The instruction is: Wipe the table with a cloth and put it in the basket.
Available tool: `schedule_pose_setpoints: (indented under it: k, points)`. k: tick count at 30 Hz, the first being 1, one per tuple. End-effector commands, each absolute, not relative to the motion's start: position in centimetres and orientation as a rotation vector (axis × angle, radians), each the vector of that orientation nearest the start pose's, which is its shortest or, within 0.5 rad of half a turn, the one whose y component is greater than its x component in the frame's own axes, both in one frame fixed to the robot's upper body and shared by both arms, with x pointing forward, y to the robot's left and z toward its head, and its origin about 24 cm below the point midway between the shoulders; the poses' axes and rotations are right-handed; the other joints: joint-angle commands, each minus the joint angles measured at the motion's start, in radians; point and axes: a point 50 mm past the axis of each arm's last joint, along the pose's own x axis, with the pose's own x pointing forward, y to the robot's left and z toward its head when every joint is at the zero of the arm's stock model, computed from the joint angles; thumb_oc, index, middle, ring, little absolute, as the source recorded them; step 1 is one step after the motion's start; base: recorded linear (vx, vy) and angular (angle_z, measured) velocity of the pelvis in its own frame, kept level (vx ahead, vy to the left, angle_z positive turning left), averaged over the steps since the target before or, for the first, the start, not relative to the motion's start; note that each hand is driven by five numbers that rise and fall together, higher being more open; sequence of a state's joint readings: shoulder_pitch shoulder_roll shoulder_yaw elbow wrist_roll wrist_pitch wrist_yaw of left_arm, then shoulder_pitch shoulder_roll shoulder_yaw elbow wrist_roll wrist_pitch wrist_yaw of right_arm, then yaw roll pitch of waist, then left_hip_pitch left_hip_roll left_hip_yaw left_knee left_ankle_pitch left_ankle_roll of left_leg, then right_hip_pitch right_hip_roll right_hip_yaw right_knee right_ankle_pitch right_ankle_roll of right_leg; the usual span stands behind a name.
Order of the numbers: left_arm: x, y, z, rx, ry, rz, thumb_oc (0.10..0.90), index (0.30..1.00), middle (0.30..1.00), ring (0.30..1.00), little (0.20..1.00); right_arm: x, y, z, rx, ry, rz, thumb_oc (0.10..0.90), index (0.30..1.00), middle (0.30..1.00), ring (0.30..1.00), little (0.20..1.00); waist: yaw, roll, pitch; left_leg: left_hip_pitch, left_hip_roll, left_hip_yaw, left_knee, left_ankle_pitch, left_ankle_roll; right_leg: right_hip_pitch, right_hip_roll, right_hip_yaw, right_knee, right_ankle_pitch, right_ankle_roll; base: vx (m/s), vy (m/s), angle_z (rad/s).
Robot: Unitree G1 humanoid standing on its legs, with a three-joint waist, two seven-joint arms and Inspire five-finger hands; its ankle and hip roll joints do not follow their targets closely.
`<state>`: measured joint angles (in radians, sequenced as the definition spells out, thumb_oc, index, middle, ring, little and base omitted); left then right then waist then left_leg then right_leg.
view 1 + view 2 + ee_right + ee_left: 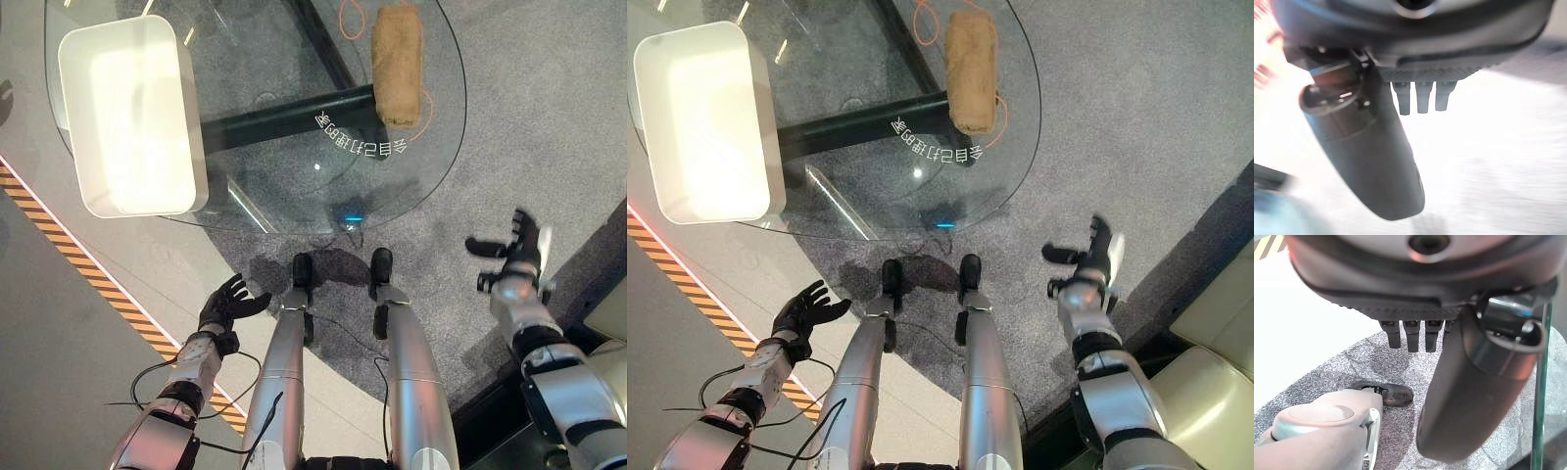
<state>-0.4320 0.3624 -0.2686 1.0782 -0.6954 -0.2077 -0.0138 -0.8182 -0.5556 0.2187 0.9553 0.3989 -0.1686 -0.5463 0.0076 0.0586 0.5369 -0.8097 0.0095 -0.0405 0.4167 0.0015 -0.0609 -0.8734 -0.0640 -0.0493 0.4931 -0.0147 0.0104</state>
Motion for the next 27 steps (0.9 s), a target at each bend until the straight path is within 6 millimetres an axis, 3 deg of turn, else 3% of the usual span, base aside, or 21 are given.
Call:
schedule_pose_setpoints:
  k: [1, 4, 10, 18, 27]
  points:
    - [27.1, 25.6, -5.2, -0.138, 0.442, 0.258, 0.8, 0.9, 0.9, 0.9, 0.9, 36.9, -29.2, 19.6, -0.193, -0.336, -0.756, 0.8, 0.9, 0.9, 0.9, 0.9, 0.014, 0.009, -0.017, -0.001, -0.047, 0.029, 0.002, -0.013, 0.032, 0.039, 0.036, -0.054, -0.021, -0.041, -0.001, -0.03, 0.042, -0.03]
    - [27.5, 25.1, -5.1, -0.141, 0.435, 0.248, 0.8, 0.9, 0.9, 0.9, 0.9, 37.9, -26.5, 23.8, -0.186, -0.454, -0.694, 0.8, 0.9, 0.9, 0.9, 0.9, 0.024, 0.01, -0.017, -0.004, -0.049, 0.03, -0.01, -0.007, 0.03, 0.037, 0.034, -0.06, -0.03, -0.044, -0.005, -0.02, 0.036, 0.0]
    - [27.8, 24.3, -5.1, -0.146, 0.426, 0.228, 0.8, 0.9, 0.9, 0.9, 0.9, 38.5, -23.0, 26.9, -0.204, -0.533, -0.596, 0.8, 0.9, 0.9, 0.9, 0.9, 0.035, 0.013, -0.017, 0.003, -0.055, 0.03, -0.033, 0.002, 0.028, 0.045, 0.033, -0.066, -0.051, -0.046, -0.01, 0.0, 0.036, 0.0]
    - [27.5, 23.4, -5.5, -0.153, 0.427, 0.204, 0.8, 0.9, 0.9, 0.9, 0.9, 38.7, -19.5, 28.6, -0.263, -0.564, -0.508, 0.8, 0.9, 0.9, 0.9, 0.9, 0.052, 0.025, -0.017, 0.029, -0.065, 0.033, -0.064, 0.012, 0.028, 0.069, 0.024, -0.079, -0.075, -0.048, -0.015, 0.02, 0.033, 0.03]
    - [26.9, 22.5, -6.1, -0.155, 0.444, 0.173, 0.8, 0.9, 0.9, 0.9, 0.9, 39.1, -18.0, 29.0, -0.183, -0.52, -0.446, 0.8, 0.9, 0.9, 0.9, 0.9, 0.07, 0.042, -0.017, 0.038, -0.068, 0.037, -0.07, 0.016, 0.031, 0.075, 0.014, -0.087, -0.07, -0.056, -0.021, 0.02, 0.017, 0.01]
